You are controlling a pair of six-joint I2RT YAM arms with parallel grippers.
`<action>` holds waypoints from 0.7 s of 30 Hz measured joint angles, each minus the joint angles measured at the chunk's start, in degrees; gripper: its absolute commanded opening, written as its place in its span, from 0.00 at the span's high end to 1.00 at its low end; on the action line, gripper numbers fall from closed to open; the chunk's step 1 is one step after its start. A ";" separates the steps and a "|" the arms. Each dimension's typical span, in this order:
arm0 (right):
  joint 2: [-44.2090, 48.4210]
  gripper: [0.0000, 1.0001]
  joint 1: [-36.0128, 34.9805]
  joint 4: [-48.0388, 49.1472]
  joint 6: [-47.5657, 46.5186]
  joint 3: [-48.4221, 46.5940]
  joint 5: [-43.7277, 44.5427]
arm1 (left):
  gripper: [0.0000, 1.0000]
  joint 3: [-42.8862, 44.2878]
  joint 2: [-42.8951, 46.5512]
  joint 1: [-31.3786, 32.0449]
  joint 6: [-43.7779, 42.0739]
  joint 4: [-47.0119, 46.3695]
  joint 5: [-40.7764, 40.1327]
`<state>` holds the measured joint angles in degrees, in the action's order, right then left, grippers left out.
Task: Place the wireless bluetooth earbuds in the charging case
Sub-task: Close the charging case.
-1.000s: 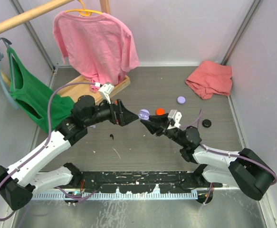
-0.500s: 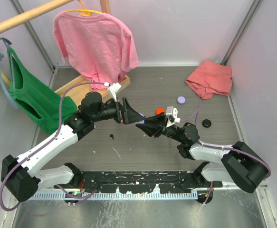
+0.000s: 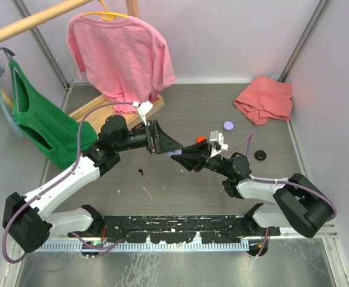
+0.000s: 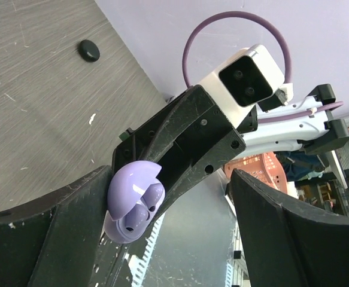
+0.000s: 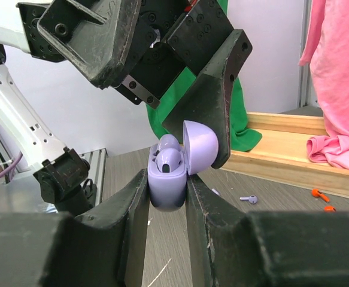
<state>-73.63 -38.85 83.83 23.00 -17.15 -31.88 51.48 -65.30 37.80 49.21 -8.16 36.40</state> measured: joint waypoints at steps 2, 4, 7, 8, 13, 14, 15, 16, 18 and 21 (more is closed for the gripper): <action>-0.17 0.99 0.28 0.52 0.52 0.00 -0.39 | 0.20 -0.02 -0.02 -0.07 0.55 -0.52 0.17; -0.31 0.99 0.63 0.72 1.11 0.00 -0.90 | 0.20 -0.04 -0.02 -0.11 0.85 -1.14 0.35; -0.68 0.99 1.16 0.98 1.84 0.00 -2.01 | 0.20 -0.04 0.00 -0.11 0.96 -1.75 0.66; -0.92 0.99 1.27 0.90 2.25 0.00 -2.56 | 0.20 -0.04 0.00 -0.11 0.98 -1.97 0.85; -1.42 0.99 1.62 0.61 3.39 0.00 -4.46 | 0.20 -0.04 0.00 -0.20 0.94 -2.54 1.27; -1.42 0.99 1.77 0.59 3.63 0.00 -4.76 | 0.19 -0.04 0.00 -0.28 0.90 -2.51 1.33; -1.42 0.99 1.92 0.55 3.85 0.00 -4.98 | 0.19 -0.04 0.02 -0.39 0.74 -2.40 1.33; -1.38 0.99 2.16 0.46 4.02 0.00 -5.11 | 0.18 -0.04 0.07 -0.50 0.46 -2.14 1.27; -1.07 0.99 2.80 -0.59 4.28 0.00 -5.09 | 0.16 -0.04 0.61 -0.83 -0.90 -0.37 0.48; 0.63 0.99 3.82 -5.77 4.28 0.00 -4.72 | 0.14 0.22 2.80 -1.18 -5.07 6.43 -3.37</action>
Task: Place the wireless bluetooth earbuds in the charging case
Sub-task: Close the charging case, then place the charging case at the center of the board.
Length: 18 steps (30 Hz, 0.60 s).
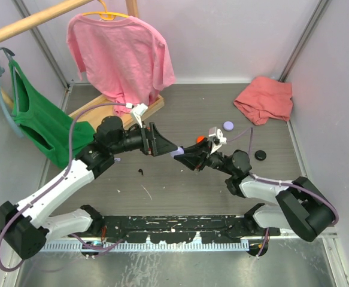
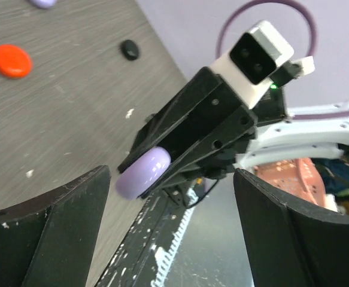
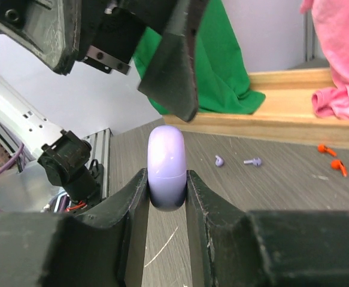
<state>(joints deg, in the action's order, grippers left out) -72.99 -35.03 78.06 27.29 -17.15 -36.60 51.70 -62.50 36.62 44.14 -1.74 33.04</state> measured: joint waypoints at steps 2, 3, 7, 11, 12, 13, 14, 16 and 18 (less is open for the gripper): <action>1.77 0.99 0.46 -4.55 -0.28 -0.02 0.76 | 0.13 1.07 1.49 -0.04 -3.23 5.95 -3.43; 2.71 0.99 0.72 -6.86 -0.44 -0.07 1.16 | 0.10 1.99 2.03 -0.07 -4.85 9.01 -5.38; 6.29 0.99 2.36 -18.56 -1.22 -1.33 2.84 | 0.04 6.67 3.65 -0.15 -11.21 20.41 -13.73; 8.41 0.99 5.40 -31.10 -1.73 -3.74 5.20 | 0.02 11.32 5.33 -0.33 -17.68 30.84 -22.01; 8.79 0.99 6.34 -34.07 -1.73 -4.22 5.88 | 0.02 12.00 5.86 -0.35 -19.21 32.92 -23.91; 9.01 0.99 7.15 -36.37 -1.79 -4.52 6.56 | 0.02 12.33 6.36 -0.37 -20.37 34.40 -25.42; 9.27 0.99 8.28 -39.28 -1.70 -4.85 7.32 | 0.02 12.55 6.88 -0.37 -21.66 35.87 -26.99; 9.77 0.99 10.86 -45.24 -1.60 -5.27 9.64 | 0.02 12.59 8.11 -0.37 -24.48 38.51 -30.23; 9.90 0.99 13.44 -50.21 -1.33 -5.42 11.50 | 0.02 12.50 9.11 -0.37 -27.17 40.19 -33.33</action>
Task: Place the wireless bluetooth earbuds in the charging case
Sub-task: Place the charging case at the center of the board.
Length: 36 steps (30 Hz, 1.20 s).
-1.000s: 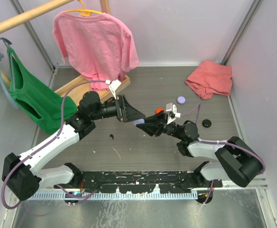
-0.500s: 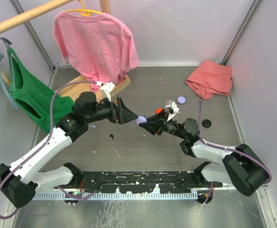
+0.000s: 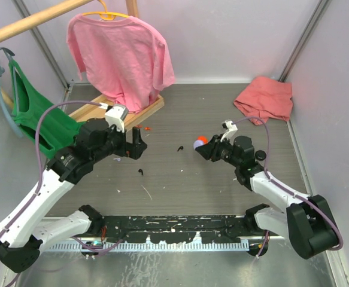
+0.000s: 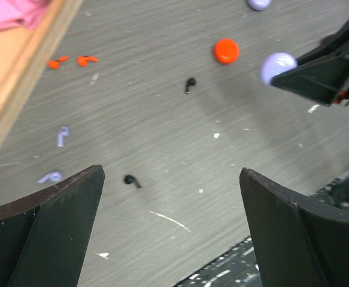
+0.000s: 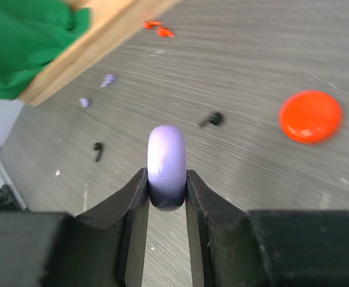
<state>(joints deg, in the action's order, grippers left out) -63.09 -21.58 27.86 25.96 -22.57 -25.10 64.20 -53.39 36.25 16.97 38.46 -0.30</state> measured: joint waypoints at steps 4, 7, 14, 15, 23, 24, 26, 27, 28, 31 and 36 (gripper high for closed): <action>0.00 0.99 5.03 -8.63 0.87 -0.15 3.19 | 0.02 -0.59 1.57 0.00 -3.63 1.57 -4.59; 0.00 0.99 8.79 -13.46 1.44 -0.17 6.05 | 0.02 -1.60 3.06 -0.07 -5.90 2.19 -7.39; -1.62 0.98 17.49 -16.83 3.61 -0.04 11.26 | 0.02 -6.84 7.26 -4.66 -7.56 1.64 -9.33; -2.51 0.98 18.27 -16.83 3.87 -0.04 11.72 | 0.02 -7.21 7.52 -5.46 -7.54 1.57 -9.33; -11.39 0.83 20.87 -17.31 4.81 -0.72 13.53 | 0.02 -9.20 10.43 -7.37 -7.45 1.49 -9.88; -11.98 0.79 21.03 -17.29 4.98 -0.83 13.46 | 0.02 -9.20 10.69 -7.43 -7.45 1.42 -10.01; -12.61 0.69 21.29 -17.55 5.09 -1.55 13.49 | 0.02 -9.20 11.04 -7.58 -7.45 1.33 -10.03; -12.92 0.65 21.42 -17.73 5.07 -1.92 13.53 | 0.02 -9.20 11.13 -7.67 -7.43 1.29 -10.01; -13.09 0.61 21.57 -18.12 5.07 -2.23 13.60 | 0.02 -9.20 11.23 -7.80 -7.43 1.29 -10.01; -13.03 0.50 21.84 -19.37 4.83 -2.58 14.49 | 0.02 -9.27 11.63 -8.17 -7.43 1.27 -9.99; -11.30 0.35 21.84 -22.40 3.80 -3.02 16.85 | 0.02 -9.27 12.31 -8.41 -7.41 1.22 -9.97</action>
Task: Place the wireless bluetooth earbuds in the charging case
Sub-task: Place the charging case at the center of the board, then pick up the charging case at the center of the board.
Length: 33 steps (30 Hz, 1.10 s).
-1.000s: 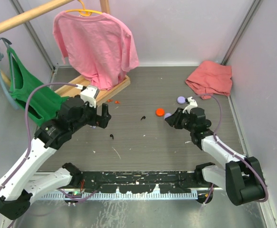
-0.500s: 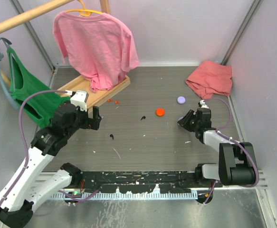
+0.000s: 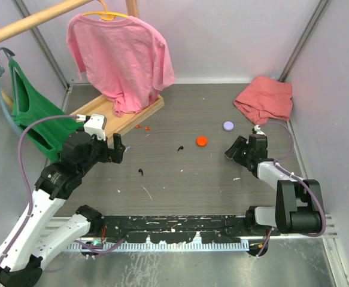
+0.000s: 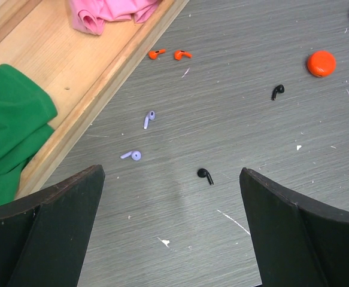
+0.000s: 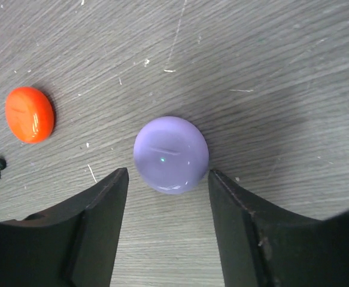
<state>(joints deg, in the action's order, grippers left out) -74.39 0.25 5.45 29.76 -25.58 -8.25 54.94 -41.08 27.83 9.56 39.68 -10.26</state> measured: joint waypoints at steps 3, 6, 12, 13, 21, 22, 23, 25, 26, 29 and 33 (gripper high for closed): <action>1.05 0.31 0.00 -2.40 -0.92 -0.52 1.33 | 0.02 0.00 0.15 -0.20 0.00 0.02 0.00; 2.08 0.26 0.00 -5.49 -1.90 -1.60 2.71 | 0.02 -0.02 0.15 -0.24 0.02 0.02 0.00; 4.70 0.18 -0.02 -10.08 -4.70 -5.40 5.09 | 0.02 -0.02 0.15 -0.96 0.04 0.02 0.02; 4.74 0.18 -0.04 -10.43 -5.31 -6.14 5.46 | 0.02 -0.02 0.15 -1.05 0.07 0.02 0.02; -0.46 0.12 -2.71 -9.51 -9.55 -14.19 9.25 | 0.02 -0.31 0.46 -2.47 0.31 -0.02 0.15; -1.88 0.12 -3.30 -8.98 -10.12 -15.34 9.68 | 0.02 -0.37 0.50 -2.60 0.33 -0.02 0.15; -3.04 0.12 -3.78 -8.52 -10.58 -16.24 10.08 | 0.02 -0.46 0.52 -2.73 0.37 -0.02 0.17; -6.25 0.13 -5.07 -7.39 -12.26 -18.67 11.85 | 0.02 -0.57 0.50 -2.84 0.44 -0.04 0.20; -7.50 0.14 -5.42 -6.82 -13.00 -19.50 12.50 | 0.02 -0.63 0.50 -2.84 0.46 -0.07 0.22; -11.96 0.17 -6.29 -5.20 -15.69 -22.38 14.49 | 0.02 -0.74 0.50 -3.06 0.48 -0.09 0.46; -17.46 0.23 -6.40 -3.69 -18.62 -25.46 15.26 | 0.02 -0.74 0.46 -3.63 0.50 -0.15 0.66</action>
<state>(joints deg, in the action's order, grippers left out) -91.85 -6.15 1.76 11.14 -51.05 7.01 54.19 -40.62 24.21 10.07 39.53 -9.61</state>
